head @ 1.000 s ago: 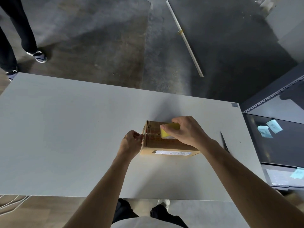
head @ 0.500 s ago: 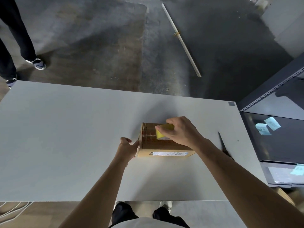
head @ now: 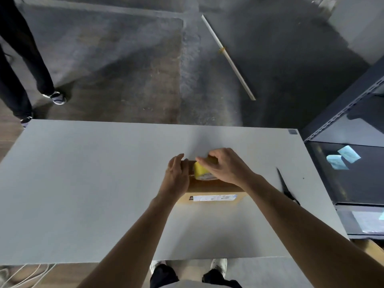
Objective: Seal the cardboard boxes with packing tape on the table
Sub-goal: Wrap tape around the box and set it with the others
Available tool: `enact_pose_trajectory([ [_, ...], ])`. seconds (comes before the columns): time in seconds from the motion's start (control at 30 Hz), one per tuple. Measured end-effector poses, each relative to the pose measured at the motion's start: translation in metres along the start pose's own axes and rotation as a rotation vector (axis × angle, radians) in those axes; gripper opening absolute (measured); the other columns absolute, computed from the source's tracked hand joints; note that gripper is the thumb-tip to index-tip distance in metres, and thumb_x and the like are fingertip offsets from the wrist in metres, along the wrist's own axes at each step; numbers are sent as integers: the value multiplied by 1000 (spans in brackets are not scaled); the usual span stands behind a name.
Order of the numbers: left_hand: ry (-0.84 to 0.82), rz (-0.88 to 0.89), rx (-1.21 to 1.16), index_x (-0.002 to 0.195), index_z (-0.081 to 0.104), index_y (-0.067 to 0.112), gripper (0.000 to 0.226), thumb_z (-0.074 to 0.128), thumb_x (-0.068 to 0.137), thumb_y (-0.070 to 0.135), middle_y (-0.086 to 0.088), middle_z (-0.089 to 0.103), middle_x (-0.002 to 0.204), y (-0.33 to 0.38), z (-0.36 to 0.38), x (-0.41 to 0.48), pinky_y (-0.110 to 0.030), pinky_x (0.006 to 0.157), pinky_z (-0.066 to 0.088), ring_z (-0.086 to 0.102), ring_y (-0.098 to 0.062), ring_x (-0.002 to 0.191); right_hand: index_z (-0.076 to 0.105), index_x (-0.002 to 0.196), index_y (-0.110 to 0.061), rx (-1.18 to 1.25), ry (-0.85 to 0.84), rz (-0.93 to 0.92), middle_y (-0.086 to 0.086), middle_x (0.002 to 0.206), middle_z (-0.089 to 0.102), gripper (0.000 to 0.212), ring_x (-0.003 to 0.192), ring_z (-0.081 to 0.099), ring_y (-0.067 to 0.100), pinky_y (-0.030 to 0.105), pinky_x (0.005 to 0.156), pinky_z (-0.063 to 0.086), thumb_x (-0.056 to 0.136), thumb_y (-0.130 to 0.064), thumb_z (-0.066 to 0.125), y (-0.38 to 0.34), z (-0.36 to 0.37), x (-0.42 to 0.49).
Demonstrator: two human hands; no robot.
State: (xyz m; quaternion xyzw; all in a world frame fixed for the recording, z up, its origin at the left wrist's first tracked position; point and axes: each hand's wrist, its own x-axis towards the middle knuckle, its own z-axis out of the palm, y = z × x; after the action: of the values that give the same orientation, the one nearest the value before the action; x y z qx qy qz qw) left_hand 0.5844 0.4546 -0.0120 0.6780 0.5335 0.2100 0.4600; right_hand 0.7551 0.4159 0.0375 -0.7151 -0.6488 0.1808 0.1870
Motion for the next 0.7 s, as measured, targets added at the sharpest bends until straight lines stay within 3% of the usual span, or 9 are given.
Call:
enact_pose_trajectory([
  [0.23,15,-36,-72,135,44,27,37,24,106,40,-7,57,127,-14,12,-5,-30,87,37,53,-22,112,68,75,-3,392,-70,256,10,70,68,95,73,70,21,54,83,55,64,-95,47,10,0,-5],
  [0.37,28,-23,-91,115,51,25,26,28,107,34,-3,59,109,-15,11,-1,-28,80,34,53,-18,100,75,73,-12,596,-75,337,8,72,72,84,80,73,26,61,92,48,60,-93,59,17,7,-6],
  [0.43,36,-12,-93,107,51,23,22,30,107,31,-3,60,103,-16,11,0,-27,77,34,54,-20,97,75,69,-12,628,-83,347,10,72,72,81,79,73,28,61,88,52,59,-92,62,16,7,-7],
  [0.5,38,-3,-86,105,50,22,21,30,107,29,-3,61,101,-17,11,0,-26,77,34,54,-19,94,71,63,-9,644,-83,335,15,70,70,81,73,73,30,50,74,57,59,-89,64,15,3,-7],
  [0.57,41,14,-72,106,50,20,21,30,107,27,-3,62,102,-16,10,0,-23,76,33,54,-19,94,64,56,-7,644,-64,296,18,62,64,75,67,72,31,36,59,49,65,-81,67,13,-3,-7],
  [0.7,61,22,-56,106,49,19,18,31,107,25,-5,60,99,-14,10,-2,-19,68,31,53,-20,90,57,58,3,555,-58,225,25,57,54,66,57,66,30,28,51,43,84,-56,68,11,-15,-6],
])
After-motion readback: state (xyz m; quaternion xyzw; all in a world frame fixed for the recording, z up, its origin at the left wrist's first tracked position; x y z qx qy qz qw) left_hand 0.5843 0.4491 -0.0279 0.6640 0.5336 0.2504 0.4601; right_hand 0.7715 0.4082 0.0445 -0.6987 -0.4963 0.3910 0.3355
